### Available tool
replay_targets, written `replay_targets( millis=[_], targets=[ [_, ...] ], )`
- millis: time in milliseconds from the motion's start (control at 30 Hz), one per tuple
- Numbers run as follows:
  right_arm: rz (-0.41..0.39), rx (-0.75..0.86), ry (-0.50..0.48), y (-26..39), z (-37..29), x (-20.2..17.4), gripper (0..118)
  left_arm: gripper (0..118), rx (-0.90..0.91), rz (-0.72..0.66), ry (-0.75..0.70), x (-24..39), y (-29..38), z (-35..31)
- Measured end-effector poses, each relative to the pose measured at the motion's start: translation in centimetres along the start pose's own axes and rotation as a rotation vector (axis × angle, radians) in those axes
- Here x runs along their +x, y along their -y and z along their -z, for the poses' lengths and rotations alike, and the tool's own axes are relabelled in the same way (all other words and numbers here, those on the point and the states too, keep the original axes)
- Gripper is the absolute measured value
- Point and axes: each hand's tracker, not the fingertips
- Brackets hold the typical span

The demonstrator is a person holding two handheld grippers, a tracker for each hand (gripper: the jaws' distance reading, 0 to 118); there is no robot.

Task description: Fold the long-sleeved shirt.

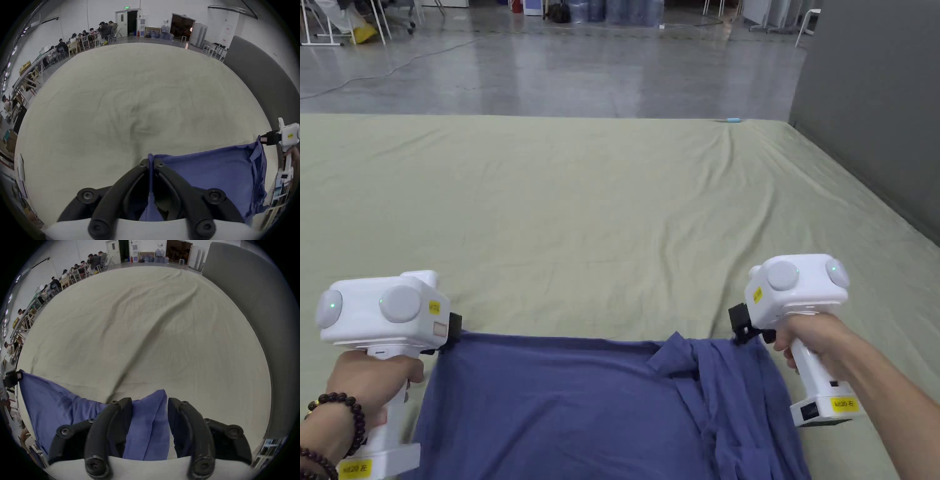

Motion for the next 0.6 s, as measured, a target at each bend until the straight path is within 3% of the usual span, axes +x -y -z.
replay_targets(
  millis=[100,200,233,267,300,333,433,600],
  targets=[
    [0.009,-0.089,-0.017,-0.2,2.0,0.1,47,0,-0.004,0.003,0.002,0.0,0.1,0.0],
    [-0.024,-0.08,0.003,0.2,2.7,-0.8,37,0,-0.004,0.008,0.003,0.0,0.3,0.1],
    [-0.032,-0.084,-0.001,0.1,2.6,-1.1,25,0,-0.005,0.008,0.001,0.0,0.4,0.2],
    [-0.04,-0.077,-0.033,0.2,2.2,-1.4,0,0,-0.007,0.009,-0.001,0.1,0.4,0.2],
    [-0.014,-0.066,-0.086,0.3,2.0,-1.6,0,0,-0.008,0.01,-0.002,0.1,0.5,0.2],
    [0.001,-0.063,-0.01,0.4,1.7,-1.7,0,0,-0.01,0.011,-0.008,0.0,0.4,0.4],
    [-0.005,0.022,-0.034,0.9,-1.0,-1.2,0,0,0.009,0.001,-0.008,-0.3,0.5,-1.1],
    [-0.002,0.16,-0.129,2.5,-8.7,1.0,0,0,0.072,0.011,0.045,-0.9,1.4,-6.7]
  ],
)
